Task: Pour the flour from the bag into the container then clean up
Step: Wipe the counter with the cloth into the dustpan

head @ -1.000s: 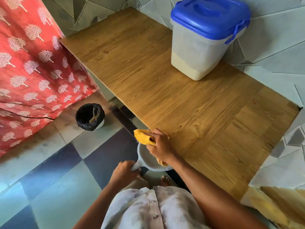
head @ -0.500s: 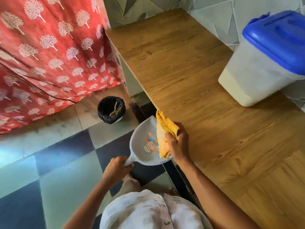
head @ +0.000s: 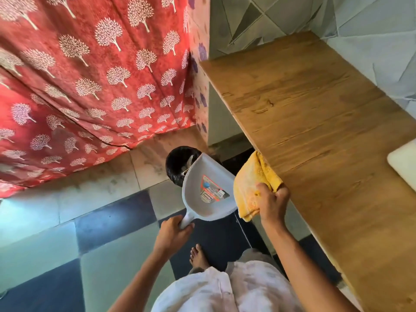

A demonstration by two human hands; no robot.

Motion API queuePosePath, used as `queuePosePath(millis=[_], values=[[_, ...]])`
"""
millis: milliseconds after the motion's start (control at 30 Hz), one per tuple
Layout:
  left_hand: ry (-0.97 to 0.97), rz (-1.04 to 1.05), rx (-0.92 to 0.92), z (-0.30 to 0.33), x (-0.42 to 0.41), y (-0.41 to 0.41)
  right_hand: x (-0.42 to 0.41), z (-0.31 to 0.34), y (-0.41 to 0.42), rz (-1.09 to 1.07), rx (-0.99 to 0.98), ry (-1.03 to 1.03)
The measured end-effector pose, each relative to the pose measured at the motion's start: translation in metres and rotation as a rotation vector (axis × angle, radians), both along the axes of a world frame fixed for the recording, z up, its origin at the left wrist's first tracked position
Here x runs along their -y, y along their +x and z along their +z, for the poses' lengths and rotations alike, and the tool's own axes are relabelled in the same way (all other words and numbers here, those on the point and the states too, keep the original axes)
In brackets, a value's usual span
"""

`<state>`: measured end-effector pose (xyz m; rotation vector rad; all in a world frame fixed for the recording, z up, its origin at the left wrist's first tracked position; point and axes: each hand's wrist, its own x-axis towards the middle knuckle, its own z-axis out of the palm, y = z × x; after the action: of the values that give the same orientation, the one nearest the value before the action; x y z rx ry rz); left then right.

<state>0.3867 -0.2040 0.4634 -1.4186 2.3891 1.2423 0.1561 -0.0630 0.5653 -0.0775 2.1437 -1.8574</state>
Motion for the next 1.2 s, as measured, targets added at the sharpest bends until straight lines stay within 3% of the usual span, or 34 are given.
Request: queuePosePath(millis=[300,567,767,900,1200], values=[[0.043,0.211,-0.065,-0.02,0.112,-0.022,0.14,-0.04,-0.036,0.069,0.154,0.09],[-0.068,0.233,0.214,-0.123,0.226,-0.091,0.262,-0.157,-0.105,0.134,0.232,0.163],[-0.214,0.129,0.376,-0.249,0.306,-0.152,0.338,-0.281,-0.138,0.204,0.248,0.213],[-0.267,0.148,0.384,-0.307,0.343,-0.171,0.362,-0.339,-0.146,0.235,0.242,0.261],[-0.299,-0.165,0.607,-0.349,0.357,-0.175,0.361,-0.386,-0.151,0.183,0.263,0.371]])
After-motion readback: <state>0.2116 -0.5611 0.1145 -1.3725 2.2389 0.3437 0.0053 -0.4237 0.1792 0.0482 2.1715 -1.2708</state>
